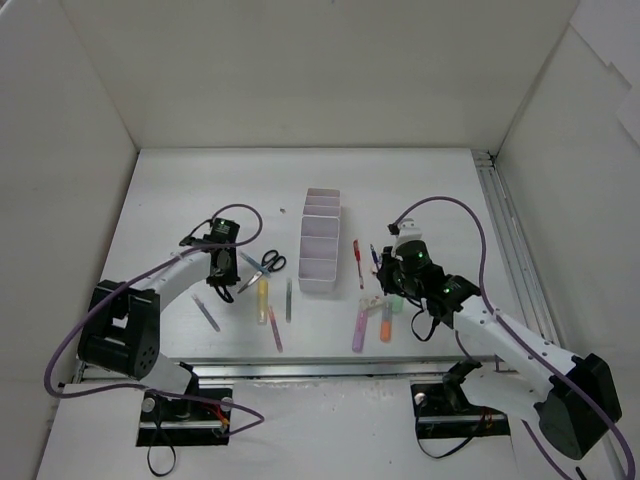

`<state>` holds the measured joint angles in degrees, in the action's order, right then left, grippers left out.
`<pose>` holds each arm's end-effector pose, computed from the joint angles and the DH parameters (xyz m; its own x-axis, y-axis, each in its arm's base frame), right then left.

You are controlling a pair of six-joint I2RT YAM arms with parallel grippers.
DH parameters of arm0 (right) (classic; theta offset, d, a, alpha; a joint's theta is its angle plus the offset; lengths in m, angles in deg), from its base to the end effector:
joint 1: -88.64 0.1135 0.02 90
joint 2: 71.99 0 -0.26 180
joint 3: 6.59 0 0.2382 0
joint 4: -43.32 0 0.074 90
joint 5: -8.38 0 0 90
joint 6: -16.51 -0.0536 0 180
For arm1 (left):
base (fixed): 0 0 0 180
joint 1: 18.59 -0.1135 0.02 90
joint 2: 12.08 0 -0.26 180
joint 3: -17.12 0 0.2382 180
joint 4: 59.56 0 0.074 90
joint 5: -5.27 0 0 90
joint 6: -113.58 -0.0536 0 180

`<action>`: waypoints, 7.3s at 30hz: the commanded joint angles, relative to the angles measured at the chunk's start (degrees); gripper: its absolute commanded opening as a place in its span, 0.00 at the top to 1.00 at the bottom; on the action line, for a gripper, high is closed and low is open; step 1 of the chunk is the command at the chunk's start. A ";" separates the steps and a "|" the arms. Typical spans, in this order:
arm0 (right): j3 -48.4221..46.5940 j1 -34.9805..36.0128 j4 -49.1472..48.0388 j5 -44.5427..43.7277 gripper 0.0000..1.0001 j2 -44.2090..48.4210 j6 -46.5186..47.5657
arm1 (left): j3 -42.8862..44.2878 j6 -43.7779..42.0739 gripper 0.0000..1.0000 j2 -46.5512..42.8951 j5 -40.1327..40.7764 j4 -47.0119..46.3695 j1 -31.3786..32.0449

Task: Sort the stationery into containers
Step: Close the pen cap on the pen.

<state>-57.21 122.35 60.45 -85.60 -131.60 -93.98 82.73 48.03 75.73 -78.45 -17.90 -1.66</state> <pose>0.2002 0.1291 0.2444 -0.5187 0.0737 -0.8518 -0.3419 0.8953 0.2857 0.2760 -0.0779 0.1690 -0.8825 -0.1614 -0.4417 -0.1339 0.9866 -0.0930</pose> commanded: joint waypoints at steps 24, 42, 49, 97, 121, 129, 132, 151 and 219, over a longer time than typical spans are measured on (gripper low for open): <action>-4.14 16.29 -37.16 23.24 1.00 -4.81 10.21 | -3.29 20.98 1.00 -28.48 -11.05 -44.47 11.54; -4.66 18.05 -39.02 13.57 1.00 -7.80 7.84 | -8.22 27.15 1.00 -32.79 8.74 -44.56 20.34; -5.45 18.05 -39.02 14.53 1.00 -8.15 7.75 | -8.31 26.53 1.00 -32.53 10.24 -44.91 21.39; -10.37 18.23 -55.89 2.15 1.00 -16.23 10.64 | -10.07 22.05 1.00 -26.38 0.76 -54.13 23.59; -12.23 12.95 -55.90 0.04 1.00 -10.44 17.59 | -6.20 15.99 0.45 -25.66 -2.95 -45.98 26.58; -6.07 12.34 -55.72 1.70 1.00 -8.85 16.62 | -5.94 10.89 0.00 -36.64 6.71 -39.82 26.58; -4.93 12.51 -55.55 3.55 1.00 -8.76 17.41 | -5.68 9.92 0.01 -37.80 8.21 -41.04 26.58; -4.75 18.23 -53.26 -0.22 1.00 -10.26 22.34 | 6.10 10.80 0.25 -25.23 10.15 -43.24 24.91; -13.45 17.79 -56.60 -6.56 1.00 -12.28 27.70 | 1.71 8.52 1.00 -23.38 6.64 -45.26 28.25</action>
<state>-65.76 141.59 18.18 -91.70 -145.90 -66.31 83.52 59.70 53.53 -69.31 -66.62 24.74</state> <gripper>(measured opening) 0.063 0.077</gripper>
